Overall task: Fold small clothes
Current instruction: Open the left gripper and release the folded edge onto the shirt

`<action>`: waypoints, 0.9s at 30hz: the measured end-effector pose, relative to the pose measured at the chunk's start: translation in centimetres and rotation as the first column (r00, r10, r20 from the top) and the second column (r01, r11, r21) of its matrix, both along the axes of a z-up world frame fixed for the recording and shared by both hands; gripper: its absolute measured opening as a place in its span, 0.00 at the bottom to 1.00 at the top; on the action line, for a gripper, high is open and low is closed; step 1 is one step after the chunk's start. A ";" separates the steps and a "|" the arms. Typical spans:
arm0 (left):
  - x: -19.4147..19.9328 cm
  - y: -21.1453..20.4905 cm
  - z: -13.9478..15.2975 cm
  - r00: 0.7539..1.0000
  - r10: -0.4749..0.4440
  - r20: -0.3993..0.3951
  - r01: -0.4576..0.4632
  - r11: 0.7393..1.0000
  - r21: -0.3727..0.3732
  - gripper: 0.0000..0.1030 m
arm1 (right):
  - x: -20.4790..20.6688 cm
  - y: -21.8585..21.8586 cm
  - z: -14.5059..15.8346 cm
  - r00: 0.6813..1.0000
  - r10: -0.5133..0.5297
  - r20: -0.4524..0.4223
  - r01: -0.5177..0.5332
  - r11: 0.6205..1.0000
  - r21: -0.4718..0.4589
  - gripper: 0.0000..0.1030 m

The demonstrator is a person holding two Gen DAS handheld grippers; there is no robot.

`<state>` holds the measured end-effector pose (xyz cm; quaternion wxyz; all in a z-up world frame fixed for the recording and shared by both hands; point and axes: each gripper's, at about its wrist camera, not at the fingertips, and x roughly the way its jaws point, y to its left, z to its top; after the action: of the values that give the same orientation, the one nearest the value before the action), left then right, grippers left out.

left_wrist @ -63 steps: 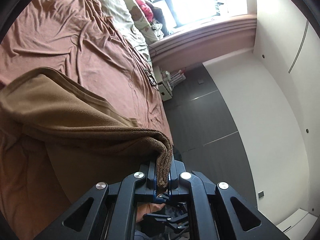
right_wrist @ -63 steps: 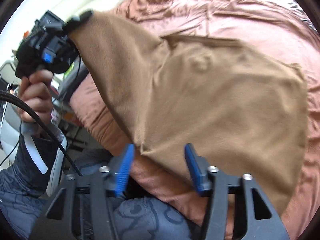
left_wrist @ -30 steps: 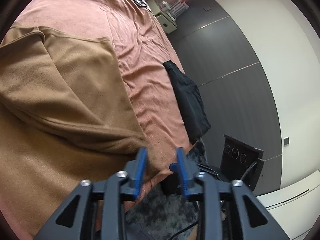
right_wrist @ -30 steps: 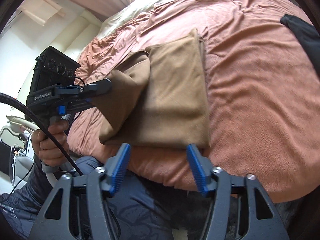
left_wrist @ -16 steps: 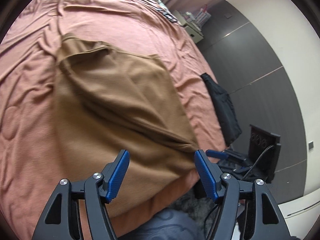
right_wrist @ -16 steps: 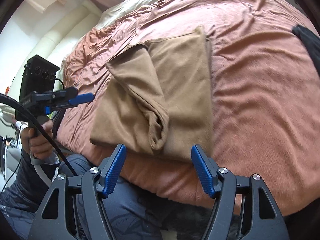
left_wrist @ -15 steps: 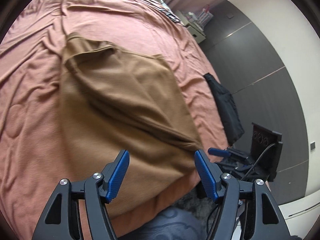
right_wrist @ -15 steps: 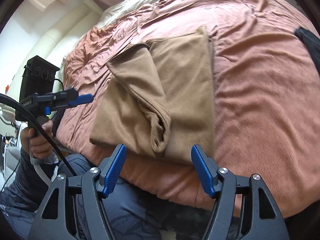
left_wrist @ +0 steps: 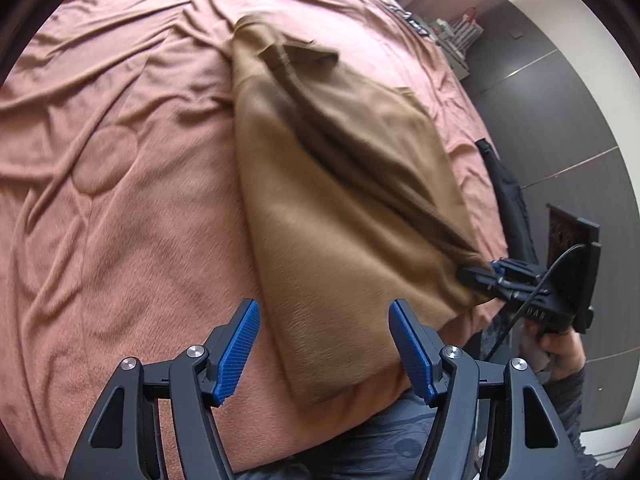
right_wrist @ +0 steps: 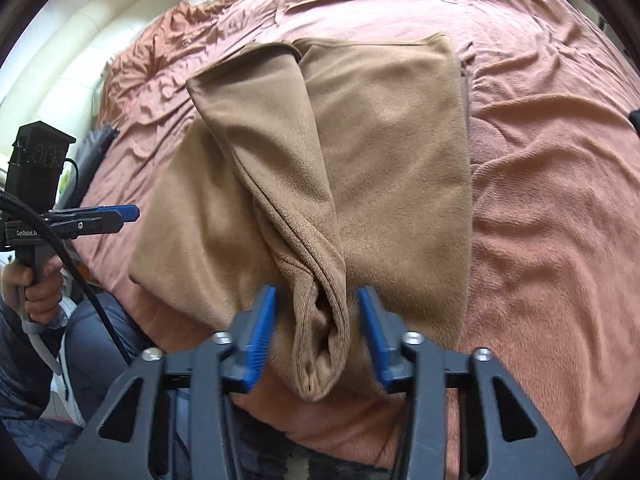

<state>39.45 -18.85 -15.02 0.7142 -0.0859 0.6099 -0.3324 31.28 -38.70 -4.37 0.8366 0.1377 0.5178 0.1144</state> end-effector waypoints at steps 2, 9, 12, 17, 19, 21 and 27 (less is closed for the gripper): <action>-0.1 0.1 -0.7 1.000 0.008 -0.013 -0.008 1.000 0.008 0.63 | 0.2 0.0 0.3 1.000 -0.011 0.018 0.012 1.000 -0.009 0.09; -0.5 -0.5 -1.8 1.000 0.002 -0.026 -0.001 0.999 0.032 0.57 | -1.5 -1.7 1.5 0.995 -0.043 0.096 0.039 0.998 0.042 0.05; -0.4 -0.9 -2.0 1.000 -0.002 -0.025 0.003 0.999 0.033 0.55 | -2.3 -2.9 1.6 0.991 -0.081 0.111 0.074 0.995 0.064 0.05; -0.6 -2.1 -2.1 1.000 -0.011 -0.014 0.012 0.999 0.041 0.54 | -3.5 -5.2 0.9 0.987 -0.124 0.103 0.107 0.982 0.155 0.05; -0.6 -2.4 -2.2 1.000 -0.013 -0.010 0.014 0.999 0.044 0.53 | -3.7 -5.8 0.1 0.987 -0.135 0.088 0.117 0.975 0.187 0.05; -0.6 -2.7 -2.4 1.000 -0.012 -0.009 0.012 0.999 0.048 0.52 | -3.9 -6.6 -0.8 0.986 -0.152 0.065 0.134 0.965 0.224 0.05; -0.6 -4.0 -3.0 1.000 -0.023 0.004 0.023 0.997 0.078 0.50 | -4.2 -8.6 -2.4 0.981 -0.191 0.030 0.174 0.939 0.298 0.05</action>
<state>38.85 -22.84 -17.99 0.7148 -0.0502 0.6215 -0.3169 27.10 -47.30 -6.79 0.8286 0.3045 0.4553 0.1161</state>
